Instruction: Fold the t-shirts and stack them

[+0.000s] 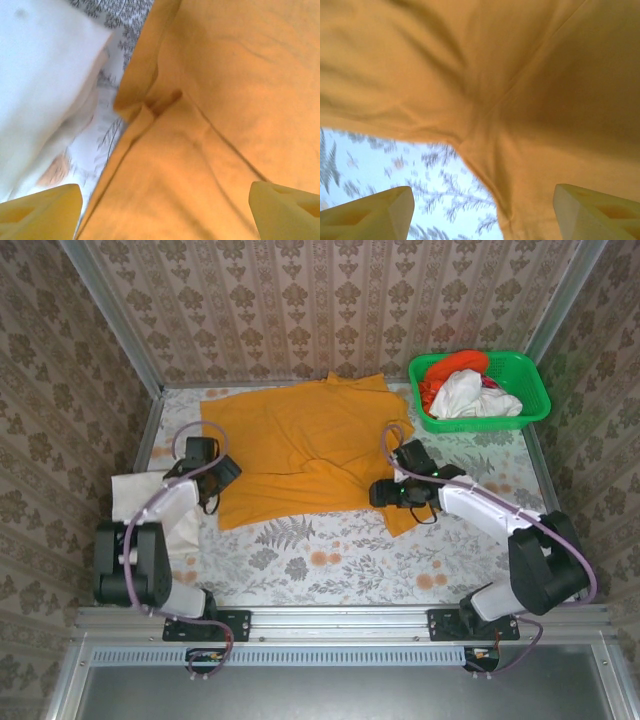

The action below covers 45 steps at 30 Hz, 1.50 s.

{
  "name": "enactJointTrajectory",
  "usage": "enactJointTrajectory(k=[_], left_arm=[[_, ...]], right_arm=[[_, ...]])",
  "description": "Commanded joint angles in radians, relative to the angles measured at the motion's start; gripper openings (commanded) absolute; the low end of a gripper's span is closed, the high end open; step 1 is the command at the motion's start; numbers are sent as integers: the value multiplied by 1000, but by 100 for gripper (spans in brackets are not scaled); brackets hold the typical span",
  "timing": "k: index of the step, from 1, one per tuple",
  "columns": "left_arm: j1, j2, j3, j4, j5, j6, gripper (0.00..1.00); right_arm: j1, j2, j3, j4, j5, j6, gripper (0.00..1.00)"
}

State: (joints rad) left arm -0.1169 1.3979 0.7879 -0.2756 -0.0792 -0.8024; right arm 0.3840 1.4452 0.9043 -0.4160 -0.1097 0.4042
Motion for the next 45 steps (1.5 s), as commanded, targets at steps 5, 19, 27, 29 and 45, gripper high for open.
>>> enactJointTrajectory(k=[5,19,27,29,45], left_arm=[[-128,-243,-185,-181,-64,-300,88],[-141,-221,-255,-128,-45,-418,81],[-121,-188,-264,-99,-19,-417,80],[-111,-177,-267,-86,-6,-416,80],[-90,-171,-260,-84,11,-405,78]], right_arm=[[-235,91,81,105,-13,70,75],[-340,443,331,-57,16,-78,47],[-338,426,217,-29,-80,-48,33],[-338,421,205,-33,-85,-45,21],[-344,135,-72,-33,20,66,4]])
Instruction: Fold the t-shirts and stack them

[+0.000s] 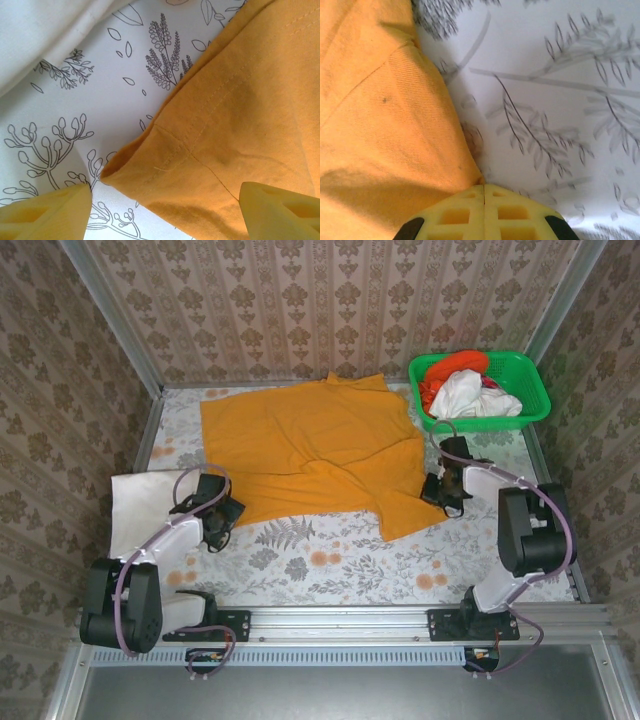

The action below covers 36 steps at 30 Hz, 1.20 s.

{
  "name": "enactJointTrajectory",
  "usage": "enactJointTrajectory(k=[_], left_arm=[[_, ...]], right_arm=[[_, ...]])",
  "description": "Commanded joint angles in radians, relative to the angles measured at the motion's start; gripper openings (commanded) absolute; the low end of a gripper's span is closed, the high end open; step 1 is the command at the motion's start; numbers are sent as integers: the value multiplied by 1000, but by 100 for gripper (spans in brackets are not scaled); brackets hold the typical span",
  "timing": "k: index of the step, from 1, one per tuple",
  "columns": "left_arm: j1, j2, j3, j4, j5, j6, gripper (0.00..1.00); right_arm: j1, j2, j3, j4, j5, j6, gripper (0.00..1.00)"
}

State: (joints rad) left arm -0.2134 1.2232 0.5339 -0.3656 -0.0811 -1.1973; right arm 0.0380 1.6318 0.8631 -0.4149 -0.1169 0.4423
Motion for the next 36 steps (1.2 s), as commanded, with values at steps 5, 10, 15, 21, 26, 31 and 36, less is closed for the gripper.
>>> enactJointTrajectory(k=[5,10,15,21,26,31,36], left_arm=[[9,29,11,21,11,2,78],[17,35,15,37,11,-4,77],[23,17,12,31,1,-7,77],[33,9,11,19,0,1,77],[34,37,18,29,4,2,76],[34,43,28,30,14,-1,76],[37,42,31,26,11,4,76]], right_arm=[[-8,-78,29,5,43,18,49],[-8,19,96,32,-1,10,57],[-7,117,146,-5,-70,3,53],[-6,88,115,-70,-21,-20,51],[16,84,118,-101,-59,-51,50],[62,91,139,-172,-5,-66,48],[84,85,152,-217,40,-75,41]])
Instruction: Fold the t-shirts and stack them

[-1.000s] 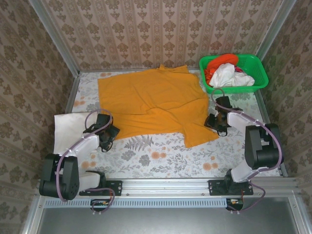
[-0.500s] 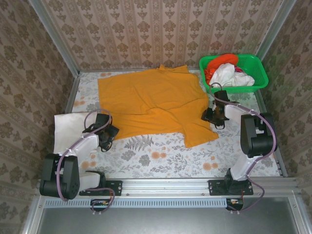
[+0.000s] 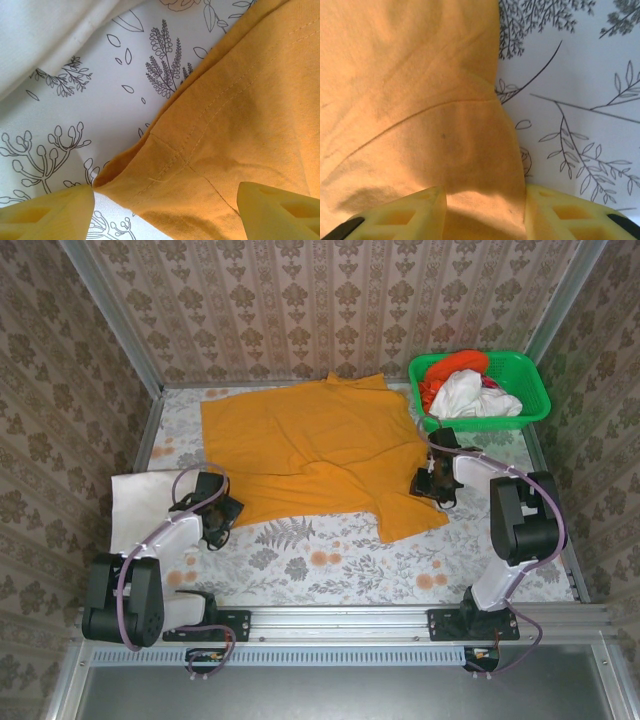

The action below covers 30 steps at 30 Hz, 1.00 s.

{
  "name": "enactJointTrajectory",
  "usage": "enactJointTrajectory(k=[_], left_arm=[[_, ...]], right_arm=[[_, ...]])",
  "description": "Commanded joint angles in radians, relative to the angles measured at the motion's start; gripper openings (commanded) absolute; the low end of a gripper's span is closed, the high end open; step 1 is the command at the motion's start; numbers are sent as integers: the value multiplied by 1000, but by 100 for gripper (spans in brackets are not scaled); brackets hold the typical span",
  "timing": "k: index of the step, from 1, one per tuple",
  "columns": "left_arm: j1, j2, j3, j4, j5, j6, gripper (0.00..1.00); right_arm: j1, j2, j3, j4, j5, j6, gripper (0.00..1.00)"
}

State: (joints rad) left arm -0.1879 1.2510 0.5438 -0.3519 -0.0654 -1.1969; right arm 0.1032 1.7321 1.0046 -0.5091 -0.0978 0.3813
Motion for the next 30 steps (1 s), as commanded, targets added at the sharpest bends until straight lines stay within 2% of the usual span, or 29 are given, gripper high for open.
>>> enactJointTrajectory(k=[1,3,6,7,13,21,24,29,30], left_arm=[[12,15,21,12,-5,3,76],[12,16,20,15,-5,2,76],[14,21,25,17,-5,3,76],[13,21,27,19,-5,2,76],[16,21,23,24,-7,-4,70],[30,46,25,44,-15,2,48],[32,57,24,55,-7,-4,34],[30,41,25,38,-6,-3,0],[31,30,24,33,-10,-3,0]], right_arm=[[22,-17,9,-123,23,-16,38],[23,-9,11,-125,31,-18,29],[23,-7,11,-121,52,-15,5],[23,-13,8,-112,53,-11,0],[15,-37,0,-76,43,6,0],[13,-39,-8,-59,27,10,0],[14,-43,-13,-54,24,11,0],[13,-67,-25,-38,18,23,0],[13,-81,-29,-31,14,27,0]])
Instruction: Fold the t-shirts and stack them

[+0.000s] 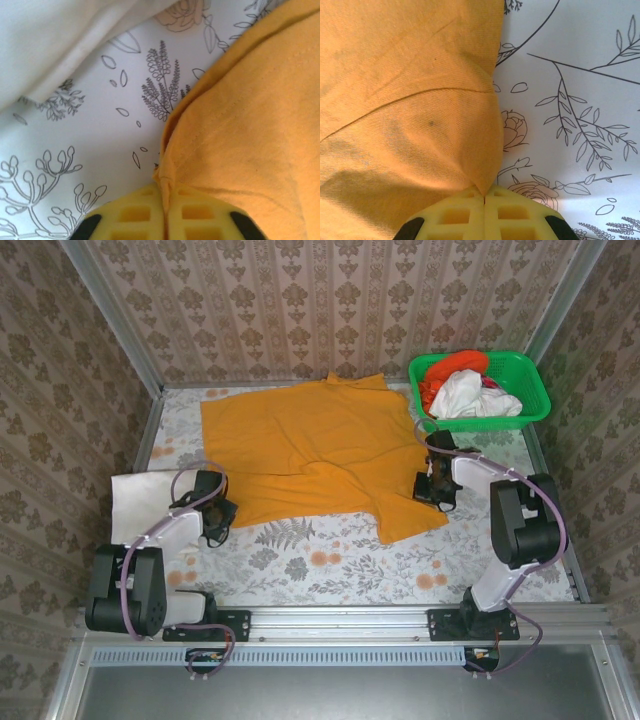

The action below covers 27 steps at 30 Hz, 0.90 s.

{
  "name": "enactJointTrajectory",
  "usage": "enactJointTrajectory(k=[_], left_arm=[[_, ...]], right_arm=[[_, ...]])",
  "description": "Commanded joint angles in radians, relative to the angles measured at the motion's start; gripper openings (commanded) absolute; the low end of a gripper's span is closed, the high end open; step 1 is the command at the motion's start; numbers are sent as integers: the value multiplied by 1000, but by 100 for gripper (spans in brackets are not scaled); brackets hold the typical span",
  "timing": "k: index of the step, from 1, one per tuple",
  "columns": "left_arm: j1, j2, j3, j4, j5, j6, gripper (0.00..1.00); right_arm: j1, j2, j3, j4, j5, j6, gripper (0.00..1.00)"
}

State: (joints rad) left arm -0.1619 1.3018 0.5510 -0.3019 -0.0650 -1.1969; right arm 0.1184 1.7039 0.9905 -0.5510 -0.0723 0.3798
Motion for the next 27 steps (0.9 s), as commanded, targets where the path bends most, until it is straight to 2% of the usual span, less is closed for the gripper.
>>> enactJointTrajectory(k=[1,4,9,16,21,27], left_arm=[[5,-35,18,-24,-17,-2,0],[6,-92,42,-57,-38,18,0],[15,-192,149,-113,-82,98,0],[58,-315,391,-152,-139,214,0],[78,-301,637,-157,-134,310,0],[79,-216,925,-164,-129,448,0]], right_arm=[[-2,-76,-20,11,-16,36,0],[-8,-180,-42,75,-17,56,0],[-19,-455,-48,131,-1,74,0],[-26,-716,140,121,14,31,0],[-28,-751,363,122,27,-12,0],[-30,-635,652,66,17,-72,0]])
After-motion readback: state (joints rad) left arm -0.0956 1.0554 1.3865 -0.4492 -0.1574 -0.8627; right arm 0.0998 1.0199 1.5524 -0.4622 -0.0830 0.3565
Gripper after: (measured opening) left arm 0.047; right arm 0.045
